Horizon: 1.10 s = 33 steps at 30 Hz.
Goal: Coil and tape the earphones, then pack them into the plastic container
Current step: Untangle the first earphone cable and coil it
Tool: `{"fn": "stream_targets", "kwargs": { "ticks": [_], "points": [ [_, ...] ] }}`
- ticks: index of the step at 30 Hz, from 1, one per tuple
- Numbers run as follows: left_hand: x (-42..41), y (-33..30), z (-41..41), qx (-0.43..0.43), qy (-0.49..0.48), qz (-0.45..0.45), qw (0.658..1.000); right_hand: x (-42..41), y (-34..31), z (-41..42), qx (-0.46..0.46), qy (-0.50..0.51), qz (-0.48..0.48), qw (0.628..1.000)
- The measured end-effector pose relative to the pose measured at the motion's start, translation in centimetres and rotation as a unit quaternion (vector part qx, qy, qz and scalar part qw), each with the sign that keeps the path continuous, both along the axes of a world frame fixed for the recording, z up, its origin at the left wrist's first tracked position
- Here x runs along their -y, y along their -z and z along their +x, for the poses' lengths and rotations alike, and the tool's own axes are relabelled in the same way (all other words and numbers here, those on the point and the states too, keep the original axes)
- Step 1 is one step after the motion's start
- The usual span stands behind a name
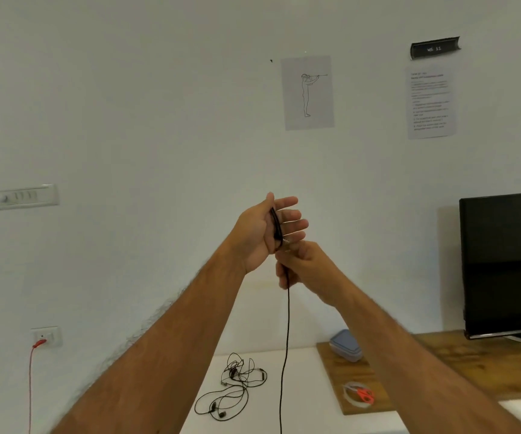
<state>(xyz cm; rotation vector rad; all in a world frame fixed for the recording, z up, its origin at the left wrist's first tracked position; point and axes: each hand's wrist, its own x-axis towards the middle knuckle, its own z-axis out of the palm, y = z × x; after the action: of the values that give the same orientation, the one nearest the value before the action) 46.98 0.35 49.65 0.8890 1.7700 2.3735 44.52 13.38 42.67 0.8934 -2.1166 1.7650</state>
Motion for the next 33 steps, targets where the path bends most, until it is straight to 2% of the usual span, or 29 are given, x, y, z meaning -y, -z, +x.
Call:
{"fn": "stream_targets", "kwargs": {
  "ticks": [10, 16, 19, 22, 25, 27, 30, 33],
  "points": [
    [0.9, -0.3, 0.0, -0.079, -0.129, -0.085, 0.985, -0.5, -0.4, 2.1, 0.036, -0.019, 0.072, 0.997],
    [0.9, 0.5, -0.1, -0.138, -0.215, -0.217, 0.942, -1.0, -2.2, 3.0, 0.028, 0.013, 0.124, 0.992],
    [0.6, 1.2, -0.2, -0.134, -0.222, -0.245, 0.934, -1.2, -2.9, 3.4, -0.023, 0.053, 0.182, 0.982],
    [0.5, 1.8, -0.2, -0.119, -0.218, -0.266, 0.932, -1.5, -3.4, 3.4, -0.129, 0.132, 0.240, 0.953],
    [0.5, 2.4, 0.2, -0.123, -0.214, -0.302, 0.921, -1.8, -3.9, 3.1, -0.198, 0.182, 0.246, 0.931],
    [0.5, 2.9, 0.1, -0.113, -0.185, -0.307, 0.927, -1.9, -4.3, 2.8, -0.229, 0.203, 0.248, 0.919],
    [0.5, 3.3, 0.1, -0.068, -0.162, -0.286, 0.942, -2.1, -4.7, 2.5, -0.272, 0.202, 0.261, 0.904],
    [0.4, 3.5, 0.3, -0.031, -0.148, -0.264, 0.952, -2.3, -5.1, 2.5, -0.273, 0.171, 0.228, 0.919]
  ]
}}
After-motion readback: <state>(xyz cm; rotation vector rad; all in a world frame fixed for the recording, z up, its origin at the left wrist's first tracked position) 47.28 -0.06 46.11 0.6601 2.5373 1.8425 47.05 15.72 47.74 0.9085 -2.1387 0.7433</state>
